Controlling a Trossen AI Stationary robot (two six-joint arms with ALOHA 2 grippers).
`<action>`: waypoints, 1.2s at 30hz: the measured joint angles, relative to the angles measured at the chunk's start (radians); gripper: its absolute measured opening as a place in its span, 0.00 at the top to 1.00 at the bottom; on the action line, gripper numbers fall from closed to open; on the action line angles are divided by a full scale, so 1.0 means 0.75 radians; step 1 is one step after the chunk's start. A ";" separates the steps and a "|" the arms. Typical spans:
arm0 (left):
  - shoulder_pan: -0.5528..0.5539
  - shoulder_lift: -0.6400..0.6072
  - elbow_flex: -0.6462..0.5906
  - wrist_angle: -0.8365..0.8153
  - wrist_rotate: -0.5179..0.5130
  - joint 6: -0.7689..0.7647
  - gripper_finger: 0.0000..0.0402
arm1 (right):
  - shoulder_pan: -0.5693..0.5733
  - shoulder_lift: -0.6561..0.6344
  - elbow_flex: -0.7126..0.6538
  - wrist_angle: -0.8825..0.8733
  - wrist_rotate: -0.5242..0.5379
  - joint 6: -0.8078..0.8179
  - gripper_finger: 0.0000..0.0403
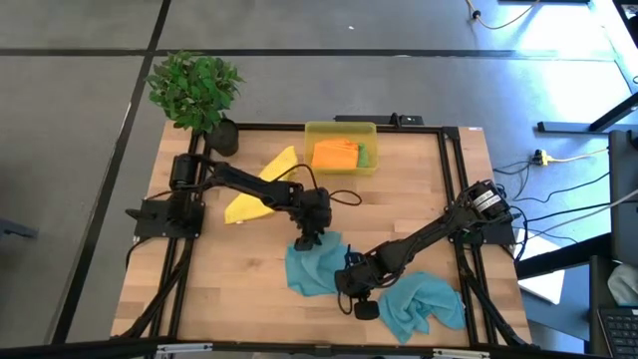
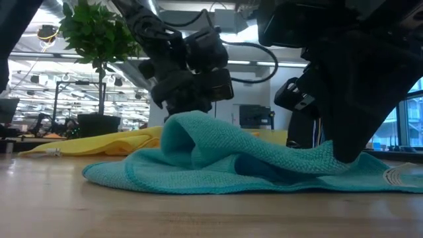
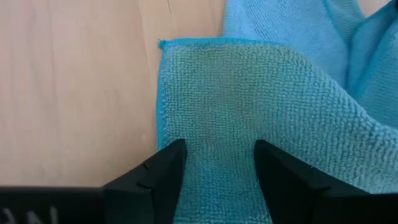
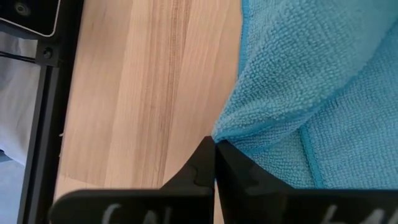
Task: Fold microfiber towels
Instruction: Fold the top blue microfiber cloth
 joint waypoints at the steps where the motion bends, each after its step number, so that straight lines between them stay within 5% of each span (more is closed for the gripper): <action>1: -0.006 -0.003 0.000 0.003 -0.019 0.014 0.55 | 0.000 0.000 0.000 0.000 0.000 0.000 0.99; 11: -0.014 -0.117 -0.004 -0.013 -0.141 0.096 0.97 | 0.000 0.000 0.000 -0.001 0.000 0.001 0.99; 16: -0.032 -0.193 -0.003 -0.002 -0.247 0.111 1.00 | 0.000 0.000 0.000 -0.002 -0.001 0.001 0.99; 24: -0.032 -0.183 -0.003 0.131 -0.113 -0.002 0.96 | 0.000 0.000 0.000 -0.002 -0.002 0.002 0.98; 36: -0.035 0.025 -0.003 0.314 -0.166 -0.106 0.59 | -0.001 0.000 0.000 -0.005 -0.010 0.002 0.97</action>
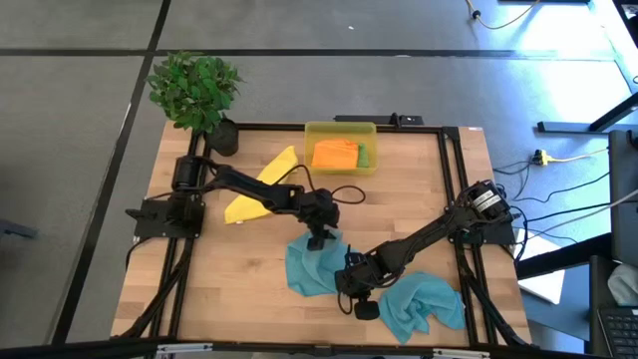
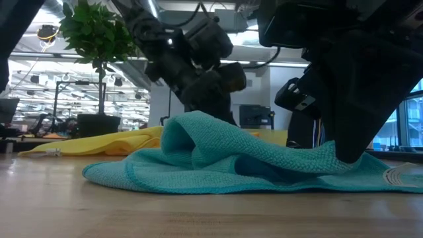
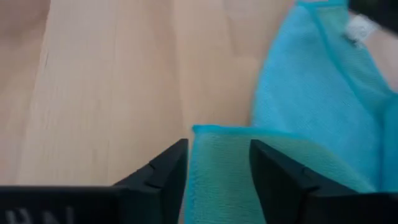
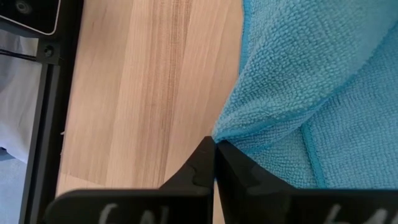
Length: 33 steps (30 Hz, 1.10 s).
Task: Fold microfiber towels
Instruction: Fold the top blue microfiber cloth
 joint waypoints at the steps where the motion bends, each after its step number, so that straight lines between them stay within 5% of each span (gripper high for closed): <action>1: 0.005 0.010 0.000 0.008 0.000 -0.007 0.57 | 0.000 0.000 0.000 -0.001 0.000 0.000 0.97; 10: -0.023 0.051 0.002 -0.002 0.024 -0.003 0.51 | 0.000 0.000 0.000 0.002 0.000 0.000 0.97; 18: -0.069 0.085 0.005 -0.005 -0.199 0.033 0.53 | 0.001 0.000 0.000 0.002 -0.001 0.007 0.97; 28: -0.072 0.090 0.006 0.010 -0.260 0.075 0.94 | 0.001 0.000 0.000 0.001 -0.001 0.011 0.97; 33: -0.067 0.054 -0.001 -0.008 -0.257 0.079 0.99 | 0.001 0.000 0.000 0.000 -0.002 0.015 0.97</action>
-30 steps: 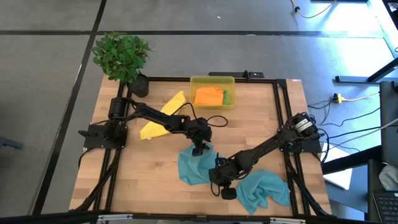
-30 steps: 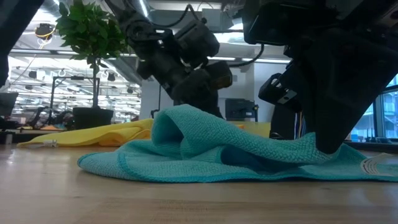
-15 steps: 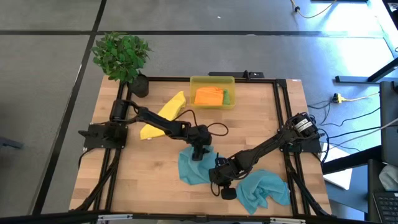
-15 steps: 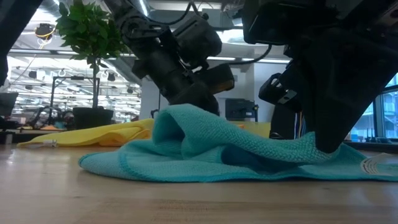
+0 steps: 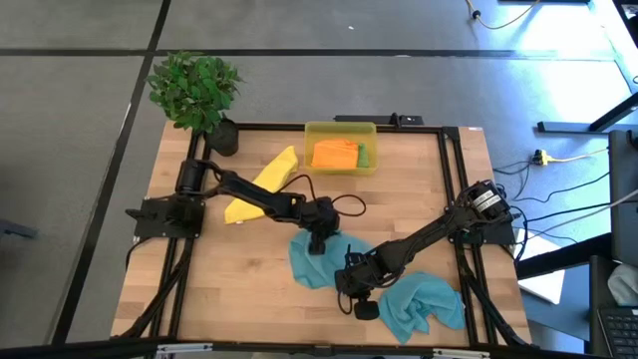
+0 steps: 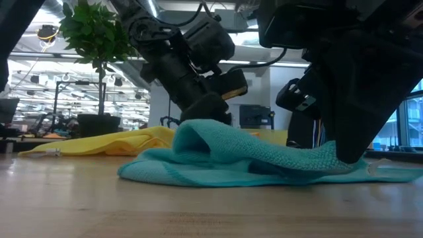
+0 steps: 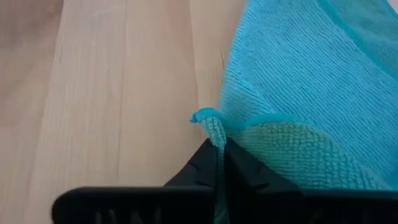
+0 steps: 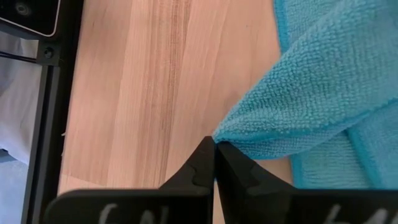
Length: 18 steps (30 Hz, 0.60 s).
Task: Fold microfiber towels
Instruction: Fold the top blue microfiber cloth
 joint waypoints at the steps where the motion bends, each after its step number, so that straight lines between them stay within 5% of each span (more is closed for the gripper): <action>1: 0.000 -0.012 -0.001 -0.012 0.000 0.002 0.99 | 0.000 0.000 0.000 0.000 0.000 0.003 0.97; 18: -0.015 -0.228 -0.002 -0.067 0.021 0.106 0.99 | 0.024 0.000 0.000 -0.006 -0.002 0.016 0.97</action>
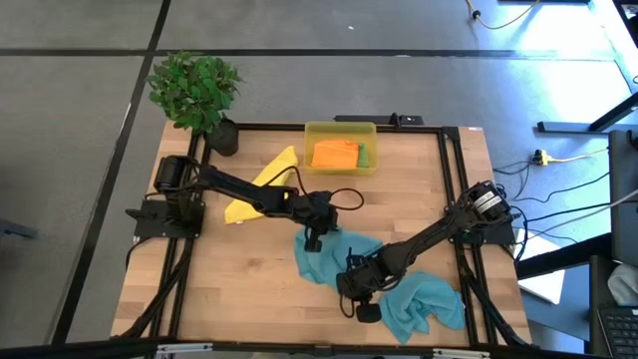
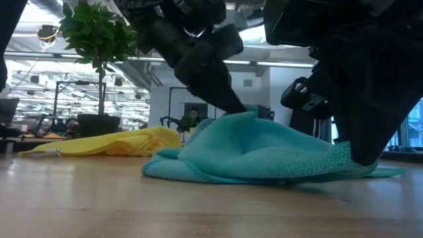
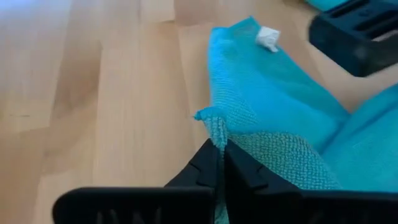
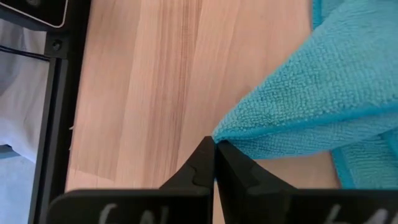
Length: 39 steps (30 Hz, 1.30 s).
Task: Fold microfiber towels
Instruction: Fold the top blue microfiber cloth
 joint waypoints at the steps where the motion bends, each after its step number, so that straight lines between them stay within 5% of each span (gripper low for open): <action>1: 0.000 -0.002 0.000 0.003 0.022 0.000 0.98 | 0.000 0.000 0.000 0.000 0.000 0.000 0.97; 18: -0.034 0.004 0.002 -0.040 0.290 0.032 0.87 | 0.000 0.000 0.000 -0.001 0.000 -0.001 0.97; 39: -0.092 0.004 0.003 -0.035 0.274 0.068 0.72 | 0.000 0.000 0.000 -0.001 0.000 -0.001 0.97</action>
